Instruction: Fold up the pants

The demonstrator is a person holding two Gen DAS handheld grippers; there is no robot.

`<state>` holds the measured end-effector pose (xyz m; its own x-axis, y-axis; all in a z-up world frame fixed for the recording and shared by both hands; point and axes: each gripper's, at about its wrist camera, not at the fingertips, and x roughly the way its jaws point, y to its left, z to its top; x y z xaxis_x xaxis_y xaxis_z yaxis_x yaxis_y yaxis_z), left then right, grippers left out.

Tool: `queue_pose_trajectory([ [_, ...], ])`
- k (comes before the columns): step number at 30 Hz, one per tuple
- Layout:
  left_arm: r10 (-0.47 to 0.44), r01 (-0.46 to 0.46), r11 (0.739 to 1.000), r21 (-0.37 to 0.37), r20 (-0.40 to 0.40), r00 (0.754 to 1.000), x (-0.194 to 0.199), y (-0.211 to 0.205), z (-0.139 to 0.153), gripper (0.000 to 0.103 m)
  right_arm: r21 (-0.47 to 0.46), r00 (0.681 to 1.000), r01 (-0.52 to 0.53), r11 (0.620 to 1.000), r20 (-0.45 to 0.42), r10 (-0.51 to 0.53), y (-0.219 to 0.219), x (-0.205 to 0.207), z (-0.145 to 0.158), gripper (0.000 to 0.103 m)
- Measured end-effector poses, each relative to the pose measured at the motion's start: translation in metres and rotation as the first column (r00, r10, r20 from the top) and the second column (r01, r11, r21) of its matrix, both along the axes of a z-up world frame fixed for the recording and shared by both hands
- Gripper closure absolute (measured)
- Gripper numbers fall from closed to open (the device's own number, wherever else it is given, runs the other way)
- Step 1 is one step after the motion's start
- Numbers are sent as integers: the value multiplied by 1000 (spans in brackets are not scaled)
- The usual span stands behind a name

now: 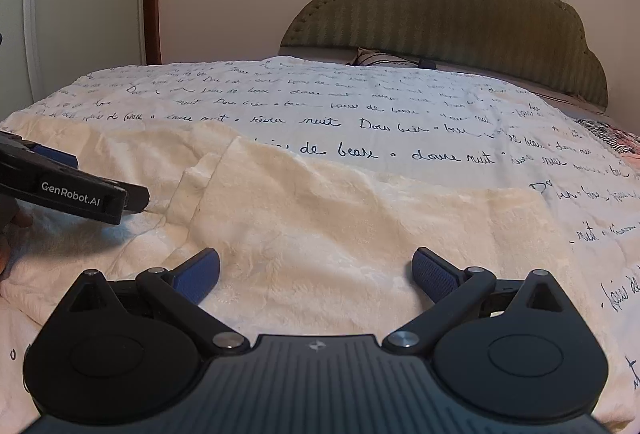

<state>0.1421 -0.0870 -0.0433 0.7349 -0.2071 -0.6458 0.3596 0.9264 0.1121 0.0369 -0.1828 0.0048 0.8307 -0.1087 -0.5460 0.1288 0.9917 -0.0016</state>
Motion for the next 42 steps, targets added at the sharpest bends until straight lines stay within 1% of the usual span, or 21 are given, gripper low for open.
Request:
queue_pose_trajectory([
  [2,-12,12,1000,16,9,1000,-5,1,-2,0,7,1000,0,1000,-1,0,-2,0,0,0],
  [6,-21,21,1000,10,42,999,-14,6,-4,0,22,1000,0,1000,-4,0,-4,0,0,0],
  [12,-11,10,1000,20,79,997,-22,5,-6,0,25,1000,1,1000,-7,-1,-6,1,-1,0],
  [17,-10,10,1000,2,65,998,-22,8,-5,0,14,1000,4,1000,-8,-4,-4,1,-1,0],
  [21,-22,23,1000,-14,59,998,-26,13,-4,0,23,1000,5,1000,-9,-5,-5,1,-1,0],
  [24,-37,38,999,-27,56,998,-34,24,0,0,59,1000,-2,998,-7,2,-8,-3,2,0],
  [25,-44,46,999,-28,57,997,-37,28,1,0,71,1000,1,997,-20,0,-9,-3,4,0],
  [27,-43,46,998,-36,75,996,-46,42,7,0,77,998,49,996,-33,-46,-4,-3,11,0],
  [28,-34,37,999,-38,80,996,-51,51,10,0,73,998,68,995,-15,-67,2,-5,15,0],
  [29,-21,25,999,-41,82,996,-55,60,14,0,66,998,61,996,14,-62,10,-8,20,0],
  [31,7,-3,999,-46,84,996,-62,81,22,0,14,996,-37,999,76,36,36,-10,31,0],
  [32,26,-22,999,-46,83,996,-64,92,26,0,-45,991,-95,994,87,99,55,-10,37,0],
  [34,77,-73,996,-55,88,993,-67,118,32,0,-191,975,-179,965,94,199,96,-8,45,0],
  [35,115,-110,992,-56,90,989,-66,132,34,1,-256,962,-220,941,102,253,117,-8,47,0],
  [36,149,-145,988,-56,89,985,-66,145,36,1,-300,946,-261,918,111,305,135,-9,48,0],
  [38,228,-224,973,-61,83,970,-63,175,41,1,-335,912,-351,875,92,401,168,-6,50,0],
  [39,266,-261,963,-66,84,960,-62,188,43,1,-328,897,-390,861,75,435,180,-2,51,0],
  [40,309,-304,950,-67,85,947,-60,202,46,2,-314,876,-439,842,59,479,193,1,50,0],
  [41,343,-339,939,-61,80,936,-58,214,47,1,-311,858,-472,825,53,511,205,4,49,0],
  [42,376,-373,926,-53,70,924,-56,225,49,1,-324,848,-488,811,46,528,217,5,47,0],
])
